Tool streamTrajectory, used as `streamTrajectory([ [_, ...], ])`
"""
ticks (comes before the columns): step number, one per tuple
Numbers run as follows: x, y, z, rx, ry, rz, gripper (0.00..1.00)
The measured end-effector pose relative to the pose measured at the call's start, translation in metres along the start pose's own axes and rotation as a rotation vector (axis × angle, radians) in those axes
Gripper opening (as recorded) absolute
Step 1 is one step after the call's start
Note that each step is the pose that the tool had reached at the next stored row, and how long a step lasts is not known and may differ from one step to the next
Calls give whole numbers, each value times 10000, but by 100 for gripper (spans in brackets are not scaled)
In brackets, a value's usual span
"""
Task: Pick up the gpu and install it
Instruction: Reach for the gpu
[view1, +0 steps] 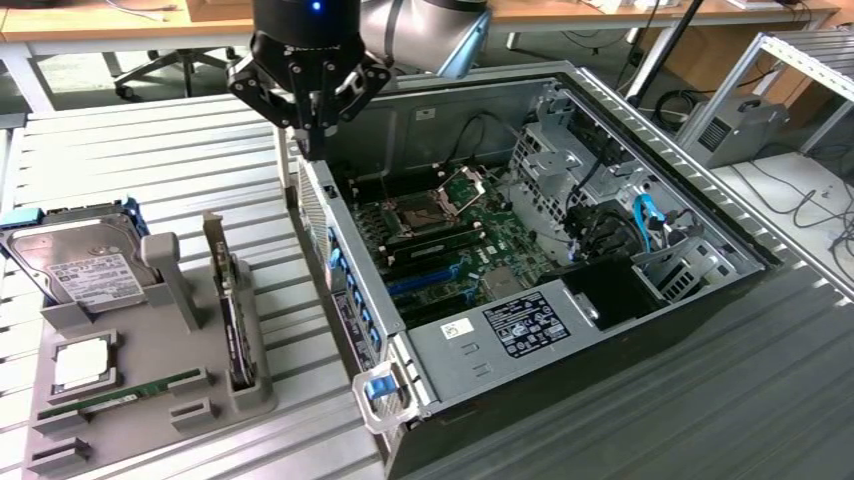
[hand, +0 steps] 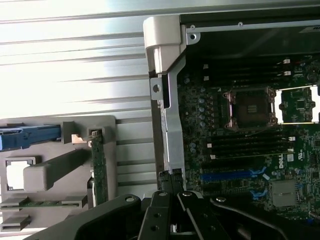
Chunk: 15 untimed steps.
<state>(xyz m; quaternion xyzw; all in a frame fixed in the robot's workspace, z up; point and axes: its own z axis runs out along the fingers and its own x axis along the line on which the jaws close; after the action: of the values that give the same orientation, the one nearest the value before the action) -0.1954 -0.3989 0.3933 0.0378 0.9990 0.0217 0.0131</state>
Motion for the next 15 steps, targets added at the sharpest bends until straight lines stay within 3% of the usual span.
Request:
streamTrajectory([
  [15, 78, -6, -3, 1, 1, 0, 11],
])
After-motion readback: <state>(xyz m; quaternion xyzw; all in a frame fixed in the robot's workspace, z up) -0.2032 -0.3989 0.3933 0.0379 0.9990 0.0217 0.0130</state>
